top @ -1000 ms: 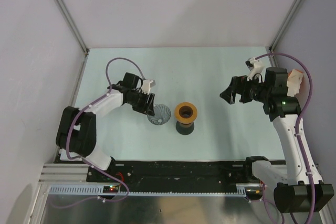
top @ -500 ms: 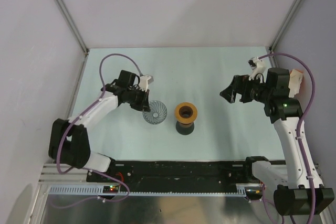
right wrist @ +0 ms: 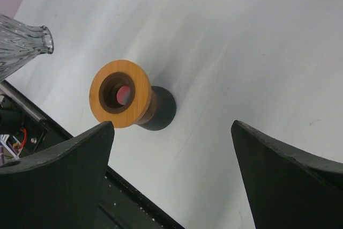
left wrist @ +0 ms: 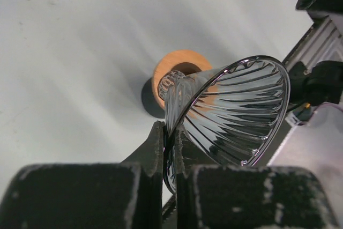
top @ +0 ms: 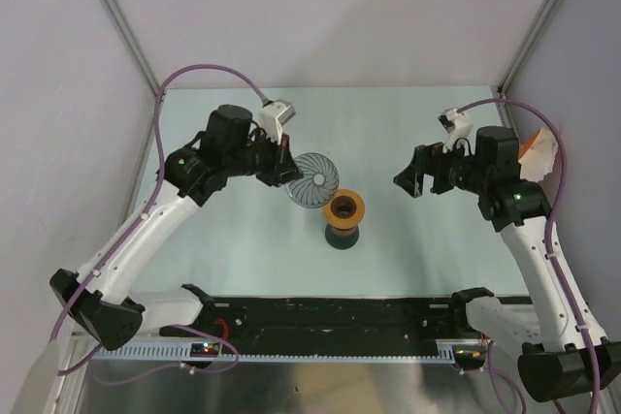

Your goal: Place the coffee filter in the dripper

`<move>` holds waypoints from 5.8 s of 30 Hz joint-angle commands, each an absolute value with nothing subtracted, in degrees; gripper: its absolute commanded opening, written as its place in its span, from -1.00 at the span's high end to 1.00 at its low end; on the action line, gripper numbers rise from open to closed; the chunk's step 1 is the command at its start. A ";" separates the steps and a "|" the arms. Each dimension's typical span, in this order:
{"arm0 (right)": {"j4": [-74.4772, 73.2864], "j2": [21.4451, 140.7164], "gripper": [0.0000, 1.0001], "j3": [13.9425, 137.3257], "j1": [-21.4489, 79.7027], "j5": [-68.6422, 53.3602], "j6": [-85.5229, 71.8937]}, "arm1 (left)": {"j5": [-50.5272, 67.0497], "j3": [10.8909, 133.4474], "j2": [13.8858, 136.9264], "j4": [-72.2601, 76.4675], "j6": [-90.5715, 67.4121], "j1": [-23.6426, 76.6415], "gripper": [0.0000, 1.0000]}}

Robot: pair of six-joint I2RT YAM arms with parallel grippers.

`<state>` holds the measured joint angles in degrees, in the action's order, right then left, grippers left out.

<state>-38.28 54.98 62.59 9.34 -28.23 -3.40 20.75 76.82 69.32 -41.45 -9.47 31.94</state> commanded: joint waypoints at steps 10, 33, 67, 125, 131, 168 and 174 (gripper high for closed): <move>-36.33 53.81 -0.88 64.42 16.19 -19.45 -3.16 | 20.93 82.43 76.94 -42.80 -24.12 36.72 0.94; -37.01 54.26 -0.87 64.30 16.00 -20.08 -4.05 | 22.08 83.52 85.05 -42.74 -25.08 41.05 0.91; -37.09 54.48 -0.88 63.65 15.79 -21.32 -3.85 | 19.41 84.12 88.28 -42.80 -23.68 40.65 0.14; -36.18 72.06 -0.03 68.47 30.28 -24.65 -4.94 | 19.68 77.73 81.67 -37.37 -19.18 38.60 0.04; -36.85 73.18 -0.01 69.40 28.68 -26.10 -5.94 | 19.90 78.33 82.41 -37.41 -19.66 38.56 0.19; -40.18 78.23 1.00 70.70 28.35 -24.55 -4.28 | 17.33 75.63 85.12 -37.43 -18.86 38.11 0.99; -40.55 79.35 1.00 70.69 28.79 -25.25 -4.20 | 17.18 75.59 86.02 -37.45 -18.85 38.14 1.00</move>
<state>-38.35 76.93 70.08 27.94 -27.59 -6.74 20.73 76.62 83.90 -37.63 -20.53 38.44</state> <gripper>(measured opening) 0.033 0.031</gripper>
